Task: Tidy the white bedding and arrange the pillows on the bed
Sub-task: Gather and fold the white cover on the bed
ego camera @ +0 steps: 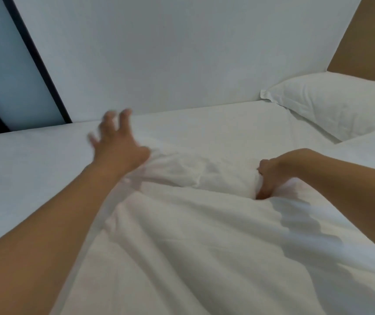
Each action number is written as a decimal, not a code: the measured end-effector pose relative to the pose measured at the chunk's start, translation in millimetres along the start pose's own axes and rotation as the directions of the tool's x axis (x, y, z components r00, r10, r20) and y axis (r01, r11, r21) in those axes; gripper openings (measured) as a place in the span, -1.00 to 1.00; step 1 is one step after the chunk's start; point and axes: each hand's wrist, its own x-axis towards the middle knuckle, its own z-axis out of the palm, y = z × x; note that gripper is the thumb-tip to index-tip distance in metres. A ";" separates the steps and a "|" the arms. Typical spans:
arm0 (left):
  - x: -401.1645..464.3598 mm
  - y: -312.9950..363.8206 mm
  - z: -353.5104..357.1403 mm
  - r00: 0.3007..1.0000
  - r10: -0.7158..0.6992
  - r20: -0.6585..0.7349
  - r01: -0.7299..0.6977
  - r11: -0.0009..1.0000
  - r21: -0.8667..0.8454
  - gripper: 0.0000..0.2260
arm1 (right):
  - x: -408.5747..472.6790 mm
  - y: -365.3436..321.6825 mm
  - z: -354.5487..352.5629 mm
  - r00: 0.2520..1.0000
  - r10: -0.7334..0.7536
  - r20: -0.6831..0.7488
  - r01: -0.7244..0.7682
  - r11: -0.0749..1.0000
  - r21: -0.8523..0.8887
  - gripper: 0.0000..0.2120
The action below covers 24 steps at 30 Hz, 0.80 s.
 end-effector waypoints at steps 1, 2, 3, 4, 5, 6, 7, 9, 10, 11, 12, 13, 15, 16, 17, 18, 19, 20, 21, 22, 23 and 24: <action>10.9 18.2 -7.7 0.973 0.222 0.067 -0.221 0.975 -0.031 -0.18 | -0.4 0.3 2.1 0.999 -0.030 -0.016 0.030 0.999 -0.028 -0.23; 17.8 37.4 -9.3 0.899 0.381 0.215 -0.391 0.920 0.004 -0.13 | -0.7 2.2 3.8 0.996 -0.081 -0.031 0.080 0.996 -0.044 -0.23; 19.9 54.0 -4.5 0.807 0.429 0.405 -0.489 0.871 0.051 -0.06 | -5.2 4.7 1.7 0.991 -0.125 -0.052 0.122 0.991 -0.051 -0.26; 19.3 66.8 3.0 0.712 0.385 0.587 -0.524 0.848 0.079 0.00 | -11.3 8.9 -4.9 0.980 -0.168 -0.110 0.163 0.985 -0.052 -0.29; 18.0 75.5 12.0 0.638 0.299 0.710 -0.504 0.859 0.091 0.04 | -16.0 13.2 -15.5 0.957 -0.189 -0.221 0.178 0.982 -0.069 -0.31; 16.1 81.0 17.6 0.617 0.232 0.752 -0.452 0.886 0.098 0.01 | -18.5 18.9 -27.2 0.902 -0.200 -0.382 0.186 0.980 -0.074 -0.33; 17.3 82.5 21.6 0.651 0.211 0.729 -0.413 0.904 0.107 -0.09 | -19.0 25.7 -37.2 0.820 -0.193 -0.538 0.184 0.980 -0.071 -0.33; 30.3 78.1 24.2 0.779 0.192 0.597 -0.386 0.897 0.216 -0.23 | -5.4 40.8 -38.6 0.734 -0.137 -0.666 0.185 0.983 0.002 -0.22; 38.9 75.9 24.8 0.823 0.135 0.553 -0.352 0.884 0.309 -0.23 | 5.4 47.5 -31.0 0.794 -0.101 -0.599 0.155 0.987 0.039 -0.13; 45.0 75.8 26.9 0.839 0.060 0.541 -0.324 0.854 0.406 -0.21 | 17.8 54.2 -19.4 0.887 -0.074 -0.455 0.121 0.990 0.075 -0.05; 48.1 79.7 30.6 0.834 -0.024 0.551 -0.310 0.806 0.504 -0.17 | 29.6 61.9 -8.0 0.961 -0.040 -0.274 0.081 0.987 0.138 0.00; 49.1 88.8 38.9 0.830 -0.066 0.554 -0.329 0.744 0.581 -0.11 | 36.8 69.1 -0.5 0.992 -0.017 -0.125 0.042 0.979 0.202 0.03; 53.7 112.3 65.2 0.809 0.052 0.585 -0.463 0.669 0.581 0.05 | 46.2 83.7 -1.1 0.999 0.019 -0.051 -0.008 0.975 0.221 0.11; 55.6 124.1 75.1 0.762 0.110 0.639 -0.517 0.698 0.496 0.12 | 53.1 89.8 -4.1 0.996 0.050 -0.069 -0.038 0.986 0.162 0.17; 58.5 132.1 82.4 0.688 0.108 0.718 -0.494 0.795 0.353 0.16 | 60.5 93.0 -5.7 0.994 0.075 -0.077 -0.070 0.995 0.065 0.26; 62.1 136.4 88.1 0.606 0.069 0.792 -0.364 0.910 0.199 0.17 | 69.1 93.9 -4.9 0.993 0.096 -0.070 -0.098 0.995 -0.021 0.35; 65.2 136.0 96.9 0.529 0.054 0.847 -0.243 0.966 0.090 0.17 | 77.5 92.8 -1.9 0.994 0.100 -0.046 -0.104 0.992 -0.076 0.39; 64.4 134.2 107.7 0.495 0.065 0.867 -0.209 0.977 0.047 0.17 | 84.5 89.8 3.1 0.997 0.072 -0.022 -0.074 0.992 -0.104 0.34; 58.1 132.8 117.8 0.516 0.068 0.854 -0.268 0.959 0.086 0.16 | 88.7 87.5 7.5 1.000 0.026 -0.012 -0.027 0.994 -0.103 0.20; 51.7 132.8 128.3 0.561 0.070 0.825 -0.348 0.924 0.158 0.15 | 92.5 86.7 10.6 0.999 -0.026 -0.024 0.024 0.997 -0.071 0.00; 46.7 135.3 138.0 0.604 0.078 0.793 -0.399 0.891 0.216 0.12 | 94.0 86.1 12.1 0.997 -0.056 -0.051 0.055 0.998 -0.030 -0.16; 42.6 139.7 144.3 0.627 0.084 0.774 -0.407 0.883 0.234 0.06 | 94.7 85.3 13.3 0.994 -0.076 -0.078 0.076 0.997 -0.003 -0.22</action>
